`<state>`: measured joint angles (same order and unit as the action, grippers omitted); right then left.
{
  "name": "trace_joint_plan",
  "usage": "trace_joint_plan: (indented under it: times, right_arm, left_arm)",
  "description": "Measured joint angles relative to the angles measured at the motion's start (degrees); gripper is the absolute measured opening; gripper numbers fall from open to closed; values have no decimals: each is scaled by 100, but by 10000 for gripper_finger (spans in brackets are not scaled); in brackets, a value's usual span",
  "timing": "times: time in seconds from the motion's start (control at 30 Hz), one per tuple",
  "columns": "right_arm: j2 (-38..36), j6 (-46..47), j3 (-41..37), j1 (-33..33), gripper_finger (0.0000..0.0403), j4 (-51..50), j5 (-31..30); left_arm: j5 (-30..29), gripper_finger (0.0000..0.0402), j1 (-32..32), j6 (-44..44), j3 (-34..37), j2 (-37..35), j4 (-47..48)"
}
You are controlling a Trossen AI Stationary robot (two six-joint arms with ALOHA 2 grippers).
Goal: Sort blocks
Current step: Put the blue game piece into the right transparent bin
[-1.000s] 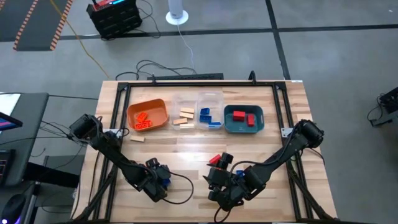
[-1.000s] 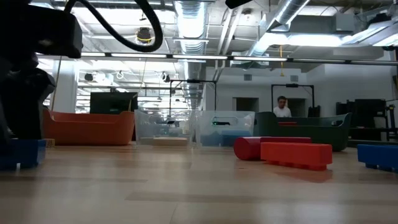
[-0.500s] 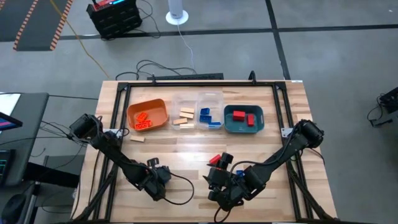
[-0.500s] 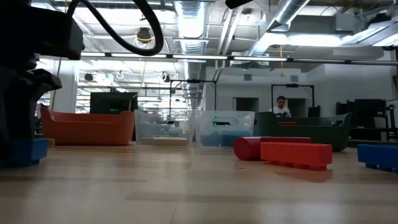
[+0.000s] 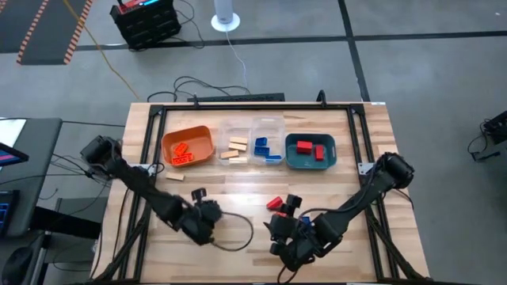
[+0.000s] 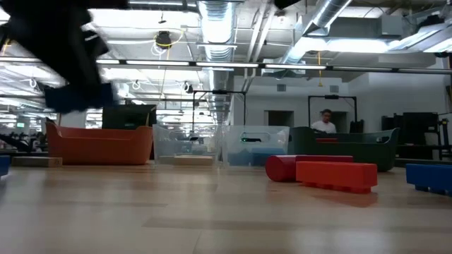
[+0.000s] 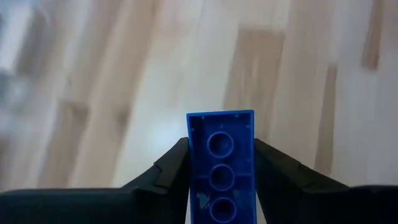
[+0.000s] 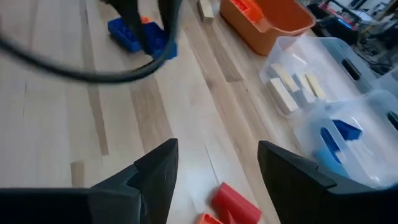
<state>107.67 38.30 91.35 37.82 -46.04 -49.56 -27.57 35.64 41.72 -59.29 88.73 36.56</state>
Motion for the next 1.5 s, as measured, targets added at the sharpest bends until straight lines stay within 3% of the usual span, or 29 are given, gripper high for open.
trace_joint_plan:
  times: [0.13,0.27,0.4,0.63,0.8,1.0,1.5]
  right_arm:
    - [-15,204,-188,117,254,-22,-312]
    - [16,104,-694,46,254,696,-794]
    - [7,-976,-1054,-134,254,2122,-1330]
    - [39,-5087,-1202,-20,254,4321,-1030]
    - [40,-6853,-1131,123,254,4866,-339]
    - [44,-7231,-1117,75,254,4971,143]
    - [44,-7797,-1117,-240,254,5118,460]
  left_arm:
    - [-340,137,-186,-818,2,-350,-629]
    - [-960,137,-188,-1700,2,-605,-1457]
    - [-1144,137,-158,-2469,2,-630,-2274]
    - [280,138,-299,-2690,4,-648,-2435]
    - [1207,138,-492,-2546,5,-688,-2443]
    - [1980,138,-766,-2290,7,-708,-2726]
    - [2636,138,-1154,-1820,7,-708,-3123]
